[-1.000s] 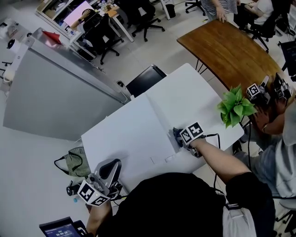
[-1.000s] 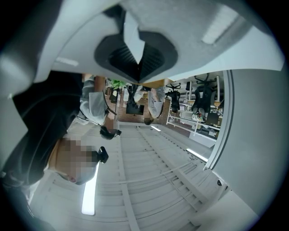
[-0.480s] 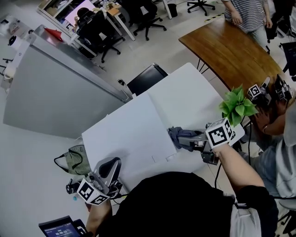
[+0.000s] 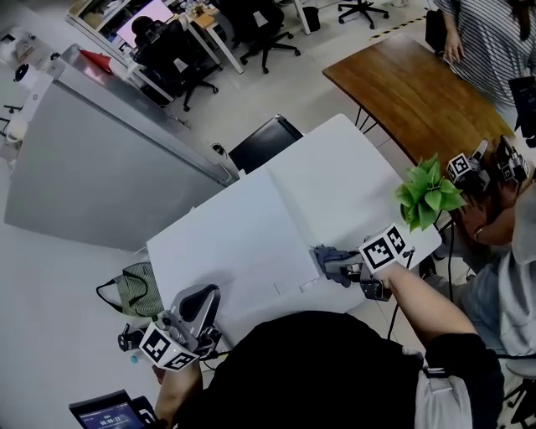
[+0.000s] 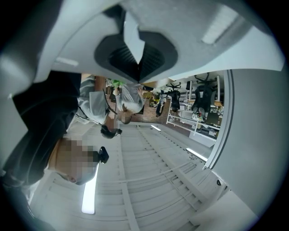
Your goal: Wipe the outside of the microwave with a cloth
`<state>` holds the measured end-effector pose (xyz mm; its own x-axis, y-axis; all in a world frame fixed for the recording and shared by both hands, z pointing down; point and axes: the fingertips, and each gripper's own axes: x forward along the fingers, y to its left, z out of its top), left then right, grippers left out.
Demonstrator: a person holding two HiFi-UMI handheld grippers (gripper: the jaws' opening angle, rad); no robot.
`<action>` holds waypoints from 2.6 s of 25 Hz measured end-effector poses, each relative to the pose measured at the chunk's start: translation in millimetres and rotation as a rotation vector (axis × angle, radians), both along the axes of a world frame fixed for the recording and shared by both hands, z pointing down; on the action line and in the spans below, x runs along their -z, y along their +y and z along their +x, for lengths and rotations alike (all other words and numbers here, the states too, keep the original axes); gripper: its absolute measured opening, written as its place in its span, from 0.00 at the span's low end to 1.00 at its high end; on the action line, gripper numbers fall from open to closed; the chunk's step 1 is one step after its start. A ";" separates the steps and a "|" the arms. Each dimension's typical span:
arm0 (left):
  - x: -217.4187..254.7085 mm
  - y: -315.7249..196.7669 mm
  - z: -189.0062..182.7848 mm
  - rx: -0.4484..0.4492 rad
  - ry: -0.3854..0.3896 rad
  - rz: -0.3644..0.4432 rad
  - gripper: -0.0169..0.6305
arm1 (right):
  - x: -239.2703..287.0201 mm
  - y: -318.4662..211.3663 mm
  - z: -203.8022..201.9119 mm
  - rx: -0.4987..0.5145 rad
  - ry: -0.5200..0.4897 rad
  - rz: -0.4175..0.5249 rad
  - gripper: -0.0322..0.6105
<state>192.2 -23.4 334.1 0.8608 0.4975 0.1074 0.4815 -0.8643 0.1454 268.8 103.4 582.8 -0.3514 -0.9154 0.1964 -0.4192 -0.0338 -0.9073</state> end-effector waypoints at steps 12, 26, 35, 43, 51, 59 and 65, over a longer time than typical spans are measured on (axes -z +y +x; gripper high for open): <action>-3.3 5.4 1.0 -0.003 0.000 -0.005 0.03 | -133.7 -1.4 6.1 0.095 0.280 -0.472 0.17; 21.2 -23.8 -42.7 0.031 0.051 -0.042 0.03 | -65.8 -4.7 0.7 -0.052 0.238 -0.366 0.17; 42.6 -26.5 -165.2 -0.026 0.173 -0.057 0.03 | 33.9 14.6 -52.4 -0.214 0.435 -0.348 0.17; 29.3 -15.4 -338.2 -0.037 0.193 -0.089 0.03 | 136.7 10.4 -214.2 -0.313 0.544 -0.132 0.17; 31.8 -0.2 -432.9 -0.021 0.191 -0.147 0.03 | 210.6 -18.1 -365.0 -0.237 0.572 0.107 0.18; 24.1 25.9 -456.5 0.048 0.187 -0.154 0.03 | 221.5 -15.0 -425.0 -0.168 0.605 0.216 0.18; 25.9 44.8 -458.6 0.047 0.190 -0.157 0.03 | 226.5 -2.5 -434.8 -0.174 0.662 0.236 0.18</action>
<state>-266.4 21.3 308.2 0.8806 0.4545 -0.1339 0.4730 -0.8602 0.1905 -166.0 100.9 356.3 -0.0720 -0.9915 0.1080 -0.8899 0.0150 -0.4560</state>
